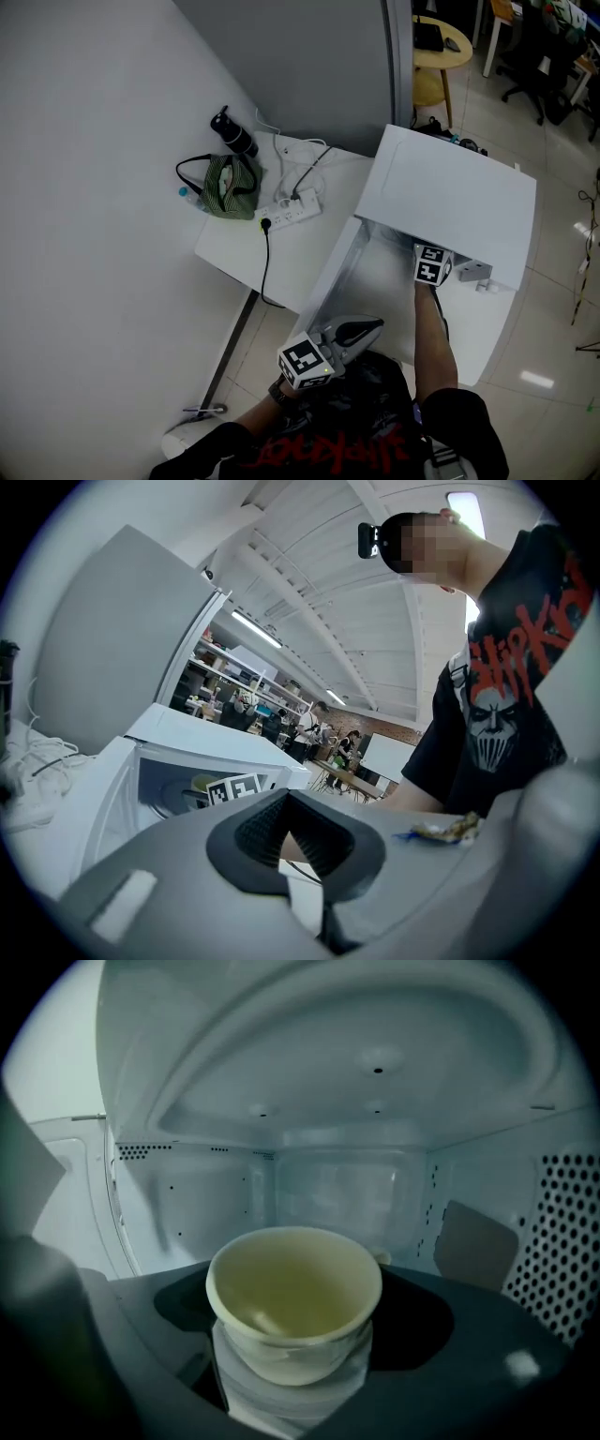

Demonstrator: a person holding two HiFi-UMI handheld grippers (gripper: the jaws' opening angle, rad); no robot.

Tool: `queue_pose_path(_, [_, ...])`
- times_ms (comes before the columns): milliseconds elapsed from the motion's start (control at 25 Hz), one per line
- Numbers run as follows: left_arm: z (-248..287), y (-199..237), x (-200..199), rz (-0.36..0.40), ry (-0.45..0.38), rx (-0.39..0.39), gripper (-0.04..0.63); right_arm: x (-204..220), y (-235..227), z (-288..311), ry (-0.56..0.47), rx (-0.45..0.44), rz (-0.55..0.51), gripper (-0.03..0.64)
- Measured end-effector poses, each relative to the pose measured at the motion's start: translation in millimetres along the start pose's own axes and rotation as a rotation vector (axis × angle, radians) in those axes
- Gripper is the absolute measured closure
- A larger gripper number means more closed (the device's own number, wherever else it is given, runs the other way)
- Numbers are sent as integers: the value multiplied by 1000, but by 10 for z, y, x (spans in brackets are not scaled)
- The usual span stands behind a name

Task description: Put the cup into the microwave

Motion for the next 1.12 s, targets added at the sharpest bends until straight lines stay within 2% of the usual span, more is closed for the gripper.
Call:
queue_pose_path(160, [6,8,-3,-30,-29,34,593,-118,41,-162,-12,-43,13,135])
queue_pose_path(320, [-17,0,9,-59,-34,87,594,-239,168,-619,-13,-74,0,148])
queue_pose_path(440, [-62,38,-74,-92,-83,119,594,-479,245,-1070,-21,-80,-68,283])
queue_pose_path(560, [-143,85,-103,-137,-124,162,594,-780,393,-1546,-49,-107,-103,354])
queue_pose_path(600, [-165,79,-99,-147,-127,193,593,-881,443,-1708,-55,-114,-104,385])
queue_pose_path(680, [-216,32,-83,-142,-112,288,593,-1079,573,-2005,-62,-114,-105,541])
queue_pose_path(760, [-267,-13,-67,-120,-89,377,594,-1269,744,-2235,-76,-94,-105,614])
queue_pose_path(960, [-331,-75,93,-138,-58,464,593,-1540,1150,-2761,-109,12,-75,615])
queue_pose_path(1120, [-380,-211,220,-82,-22,516,594,-1484,1323,-3290,-138,90,-14,615])
Point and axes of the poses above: the fingertips, and each gripper's own axes: z forward along the fingers, y to its left, x out of its underside, the point moved 8 cm from there along -z, backward along the fingers, and after that the axes turned 14 degrees about -y, right-handed, at the moved point
